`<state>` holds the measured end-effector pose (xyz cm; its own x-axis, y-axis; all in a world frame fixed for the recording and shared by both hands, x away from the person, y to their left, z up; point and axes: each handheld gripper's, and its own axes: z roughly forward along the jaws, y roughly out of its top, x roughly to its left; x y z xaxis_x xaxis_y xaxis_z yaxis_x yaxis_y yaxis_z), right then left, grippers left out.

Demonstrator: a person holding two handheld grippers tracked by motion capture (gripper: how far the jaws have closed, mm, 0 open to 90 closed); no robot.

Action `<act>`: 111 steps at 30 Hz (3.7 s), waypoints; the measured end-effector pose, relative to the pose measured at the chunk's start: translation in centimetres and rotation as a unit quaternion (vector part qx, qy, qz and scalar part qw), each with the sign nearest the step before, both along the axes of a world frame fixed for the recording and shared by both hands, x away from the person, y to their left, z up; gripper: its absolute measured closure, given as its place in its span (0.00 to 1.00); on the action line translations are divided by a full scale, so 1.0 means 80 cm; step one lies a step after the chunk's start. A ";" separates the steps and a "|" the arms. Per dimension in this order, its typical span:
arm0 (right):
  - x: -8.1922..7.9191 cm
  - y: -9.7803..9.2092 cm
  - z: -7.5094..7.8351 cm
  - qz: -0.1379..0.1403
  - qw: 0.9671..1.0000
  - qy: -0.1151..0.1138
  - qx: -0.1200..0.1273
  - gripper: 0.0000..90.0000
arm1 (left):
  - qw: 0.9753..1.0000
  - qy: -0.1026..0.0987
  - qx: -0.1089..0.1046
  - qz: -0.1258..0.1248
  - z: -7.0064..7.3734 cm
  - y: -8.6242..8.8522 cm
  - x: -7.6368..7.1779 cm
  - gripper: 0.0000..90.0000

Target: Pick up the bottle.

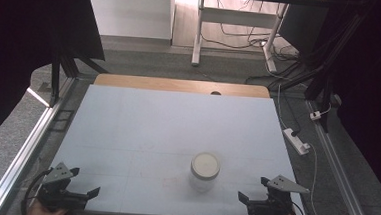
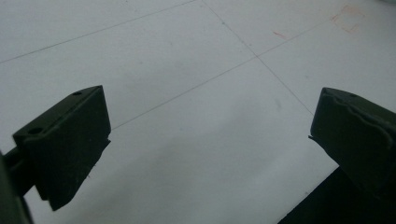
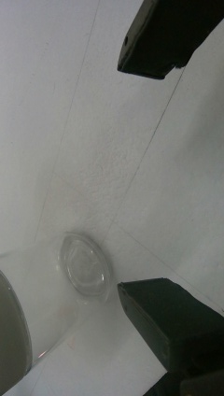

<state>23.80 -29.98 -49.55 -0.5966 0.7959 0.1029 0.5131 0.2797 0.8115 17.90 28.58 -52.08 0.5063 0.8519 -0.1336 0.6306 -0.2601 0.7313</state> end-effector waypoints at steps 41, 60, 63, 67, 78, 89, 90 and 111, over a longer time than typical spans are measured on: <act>-0.003 0.008 0.006 0.030 0.999 -0.015 -0.005 0.00 | 1.000 0.002 -0.026 -0.013 0.000 0.004 0.000 0.00; 0.006 0.041 0.005 0.086 0.996 -0.018 -0.006 0.00 | 0.999 0.004 -0.028 -0.015 0.000 0.005 0.001 0.00; 0.008 0.047 0.005 0.093 0.996 -0.011 -0.003 0.00 | 0.999 0.004 -0.028 -0.016 0.000 0.005 0.001 0.00; 0.012 0.054 0.005 0.106 0.994 -0.009 -0.004 0.00 | 0.999 0.005 -0.027 -0.017 0.000 0.004 0.002 0.00; 0.027 0.081 0.002 0.126 0.992 -0.013 -0.015 0.00 | 1.000 0.007 -0.024 -0.016 0.000 0.003 0.002 0.00; 0.042 0.106 -0.003 0.150 0.989 -0.003 -0.018 0.00 | 1.000 0.006 -0.016 -0.021 0.000 0.001 0.002 0.00; 0.043 0.109 -0.003 0.151 0.988 -0.001 -0.016 0.00 | 1.000 0.007 -0.016 -0.021 0.000 0.001 0.002 0.00; 0.066 0.151 -0.015 0.184 0.983 -0.004 -0.026 0.00 | 1.000 0.006 -0.011 -0.025 0.000 -0.001 0.002 0.00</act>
<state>29.12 -17.90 -50.78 -0.8453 0.5307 0.0612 0.3629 0.4862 0.7949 18.06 28.54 -52.11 0.5472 0.8219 -0.1585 0.6251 -0.2754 0.7303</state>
